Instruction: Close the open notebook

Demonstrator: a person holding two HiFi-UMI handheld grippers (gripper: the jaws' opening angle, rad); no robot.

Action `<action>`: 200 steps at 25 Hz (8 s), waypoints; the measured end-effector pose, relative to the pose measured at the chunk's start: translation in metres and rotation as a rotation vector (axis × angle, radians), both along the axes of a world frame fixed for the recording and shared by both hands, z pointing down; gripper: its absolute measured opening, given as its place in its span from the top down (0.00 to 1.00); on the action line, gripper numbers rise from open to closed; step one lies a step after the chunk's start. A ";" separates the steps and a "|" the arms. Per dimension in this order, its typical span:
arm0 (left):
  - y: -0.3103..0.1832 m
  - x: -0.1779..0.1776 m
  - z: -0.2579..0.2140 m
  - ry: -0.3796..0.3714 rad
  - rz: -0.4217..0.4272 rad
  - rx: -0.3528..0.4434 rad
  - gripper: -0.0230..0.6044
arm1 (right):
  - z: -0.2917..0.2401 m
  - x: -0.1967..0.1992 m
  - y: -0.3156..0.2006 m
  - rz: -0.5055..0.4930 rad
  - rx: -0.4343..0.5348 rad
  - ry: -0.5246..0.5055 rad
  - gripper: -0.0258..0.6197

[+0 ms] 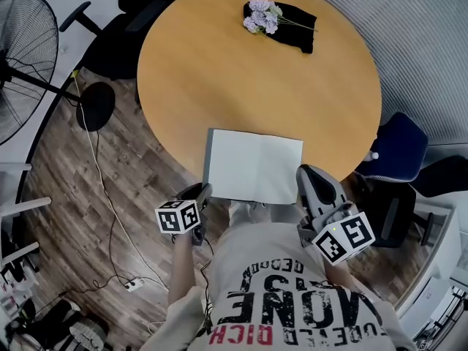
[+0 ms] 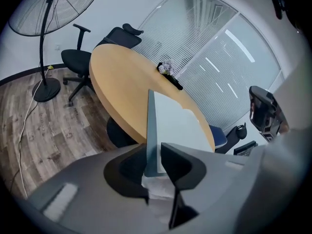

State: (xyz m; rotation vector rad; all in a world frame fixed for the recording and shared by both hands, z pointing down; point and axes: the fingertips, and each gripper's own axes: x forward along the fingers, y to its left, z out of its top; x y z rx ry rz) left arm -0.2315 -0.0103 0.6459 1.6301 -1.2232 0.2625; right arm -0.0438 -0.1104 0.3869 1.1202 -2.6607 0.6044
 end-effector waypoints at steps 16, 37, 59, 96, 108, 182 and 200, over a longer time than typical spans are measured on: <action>0.002 -0.005 -0.025 -0.083 -0.004 0.020 0.92 | -0.001 0.006 0.004 0.016 0.004 0.001 0.94; 0.000 0.019 -0.089 -0.098 0.061 0.131 0.93 | 0.003 0.006 0.011 0.031 0.004 -0.029 0.94; -0.007 0.057 -0.131 -0.048 0.141 0.219 0.93 | 0.006 0.014 0.008 0.060 -0.003 -0.024 0.94; -0.012 0.120 -0.155 -0.020 0.252 0.283 0.93 | 0.005 0.061 0.019 0.115 -0.009 -0.040 0.94; -0.009 0.130 -0.156 -0.046 0.231 0.291 0.94 | 0.004 0.082 0.028 0.124 -0.009 -0.044 0.94; -0.022 0.248 -0.115 -0.153 0.269 0.243 0.94 | 0.003 0.180 0.033 0.091 0.013 -0.092 0.94; -0.025 0.260 -0.097 -0.127 0.299 0.226 0.94 | 0.009 0.187 0.042 0.109 -0.001 -0.082 0.94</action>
